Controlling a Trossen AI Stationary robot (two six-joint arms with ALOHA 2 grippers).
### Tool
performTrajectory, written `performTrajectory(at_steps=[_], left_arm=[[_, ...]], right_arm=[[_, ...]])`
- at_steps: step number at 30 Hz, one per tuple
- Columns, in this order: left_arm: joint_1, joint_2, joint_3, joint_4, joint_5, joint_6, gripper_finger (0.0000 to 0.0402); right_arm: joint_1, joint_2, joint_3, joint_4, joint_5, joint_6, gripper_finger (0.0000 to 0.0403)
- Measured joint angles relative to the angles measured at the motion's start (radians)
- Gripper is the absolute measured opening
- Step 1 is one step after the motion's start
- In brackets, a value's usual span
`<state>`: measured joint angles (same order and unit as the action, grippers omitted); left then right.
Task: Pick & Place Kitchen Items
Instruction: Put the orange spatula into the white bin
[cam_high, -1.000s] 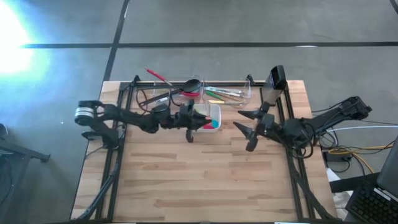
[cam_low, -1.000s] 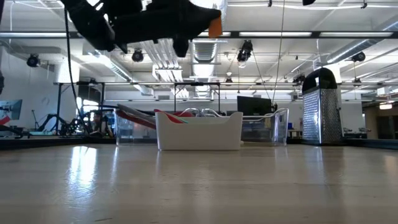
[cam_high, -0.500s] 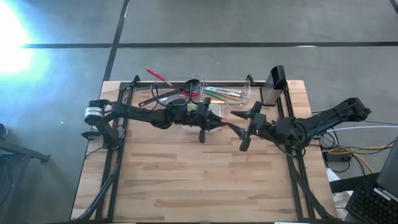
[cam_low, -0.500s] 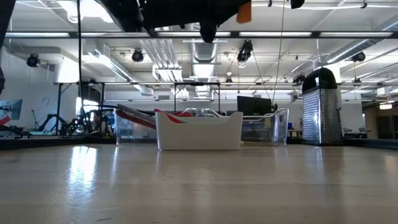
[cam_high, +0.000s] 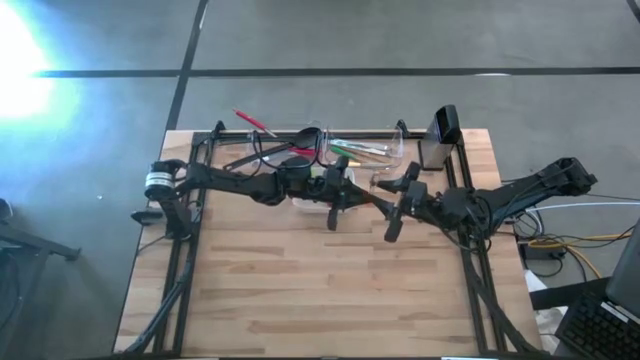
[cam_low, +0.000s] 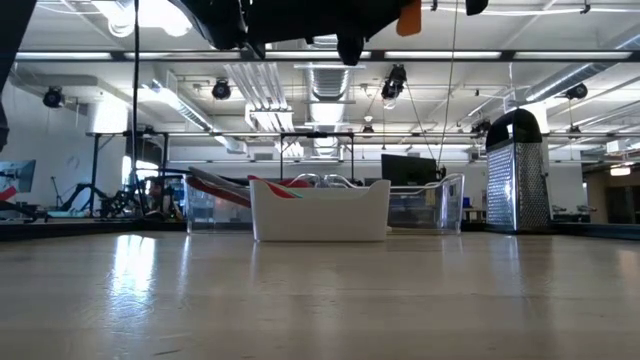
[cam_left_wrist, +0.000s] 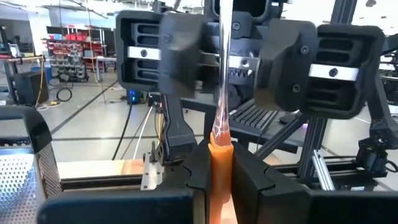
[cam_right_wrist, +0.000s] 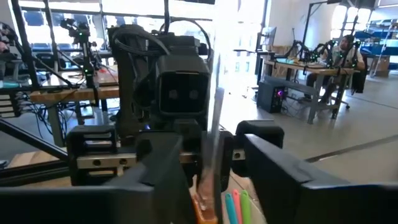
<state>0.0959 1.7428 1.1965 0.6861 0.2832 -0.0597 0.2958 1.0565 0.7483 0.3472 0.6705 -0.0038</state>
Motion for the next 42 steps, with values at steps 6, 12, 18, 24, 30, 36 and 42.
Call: performTrajectory(at_steps=[6,12,18,24,30,36,42], left_arm=[[0.0,0.002,0.011,-0.004,0.005,0.007,0.0035],[0.0,0.002,0.011,-0.007,0.011,0.014,0.0035],[0.0,0.002,0.011,-0.025,0.007,0.024,0.0067],[-0.001,-0.007,0.01,-0.113,-0.019,0.029,0.0194],[0.007,-0.08,0.01,-0.341,-0.142,0.09,0.0264],[0.003,-0.18,0.01,-0.612,-0.386,0.135,0.0272],[0.0,-0.286,0.01,-0.926,-0.618,0.131,0.0272]], right_arm=[[-0.003,0.0,0.0,-0.001,-0.025,-0.019,0.0021],[-0.002,0.0,0.0,-0.001,-0.026,-0.018,0.001],[-0.002,0.001,0.0,-0.005,-0.026,-0.021,0.0009],[-0.003,0.0,0.0,-0.001,-0.02,-0.026,0.0008],[-0.003,-0.001,0.0,-0.004,-0.017,-0.026,0.0008],[-0.006,-0.001,0.0,-0.031,-0.017,-0.019,0.0008],[-0.015,-0.002,0.0,-0.072,-0.017,0.017,0.0008]])
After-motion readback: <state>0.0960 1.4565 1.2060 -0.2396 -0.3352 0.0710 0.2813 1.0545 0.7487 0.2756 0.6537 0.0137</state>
